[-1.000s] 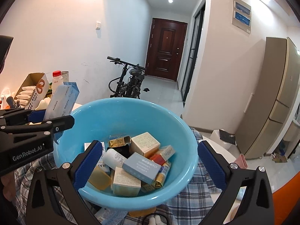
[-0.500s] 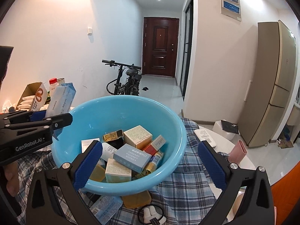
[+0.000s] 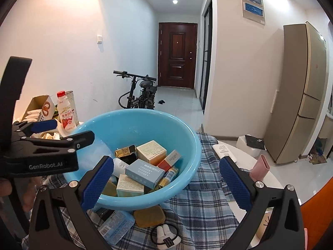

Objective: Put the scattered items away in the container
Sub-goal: 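Open the right gripper to drop the grey box while the left gripper releases the Babycare pack, then withdraw both tools from the basin back over the cloth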

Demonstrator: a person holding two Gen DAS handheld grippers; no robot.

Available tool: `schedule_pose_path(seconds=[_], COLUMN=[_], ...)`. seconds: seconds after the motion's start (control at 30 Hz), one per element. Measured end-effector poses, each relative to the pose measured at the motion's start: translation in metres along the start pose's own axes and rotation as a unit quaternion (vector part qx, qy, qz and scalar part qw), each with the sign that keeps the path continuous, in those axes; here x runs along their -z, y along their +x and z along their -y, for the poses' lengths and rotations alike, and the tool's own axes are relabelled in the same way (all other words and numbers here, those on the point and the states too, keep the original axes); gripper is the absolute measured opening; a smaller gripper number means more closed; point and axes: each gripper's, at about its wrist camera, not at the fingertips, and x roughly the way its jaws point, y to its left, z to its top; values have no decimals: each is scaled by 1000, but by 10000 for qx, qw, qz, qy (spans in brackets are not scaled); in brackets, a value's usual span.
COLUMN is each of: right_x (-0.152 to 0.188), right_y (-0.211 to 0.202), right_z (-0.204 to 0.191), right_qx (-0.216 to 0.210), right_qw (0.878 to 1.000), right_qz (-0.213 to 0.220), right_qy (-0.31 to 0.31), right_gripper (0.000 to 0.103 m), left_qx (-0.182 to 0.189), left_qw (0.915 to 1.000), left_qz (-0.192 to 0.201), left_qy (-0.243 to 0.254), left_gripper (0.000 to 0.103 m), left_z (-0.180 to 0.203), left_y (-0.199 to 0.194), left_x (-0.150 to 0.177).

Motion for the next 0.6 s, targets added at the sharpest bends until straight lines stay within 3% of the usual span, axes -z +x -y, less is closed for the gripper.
schedule_pose_path(seconds=[0.27,0.6], right_x=[4,13], right_y=[-9,-40], right_z=[7,5], right_qx=[17,-8], right_qw=[10000,9999], right_qz=[-4,22], right_qy=[73,166], right_gripper=[103,103], left_qx=[-115,-93], left_qw=[9999,9999], left_qz=[-72,75], left_qy=[96,15], left_gripper=[102,102], left_z=[1,-4], left_y=[-6,-46], left_x=[4,20])
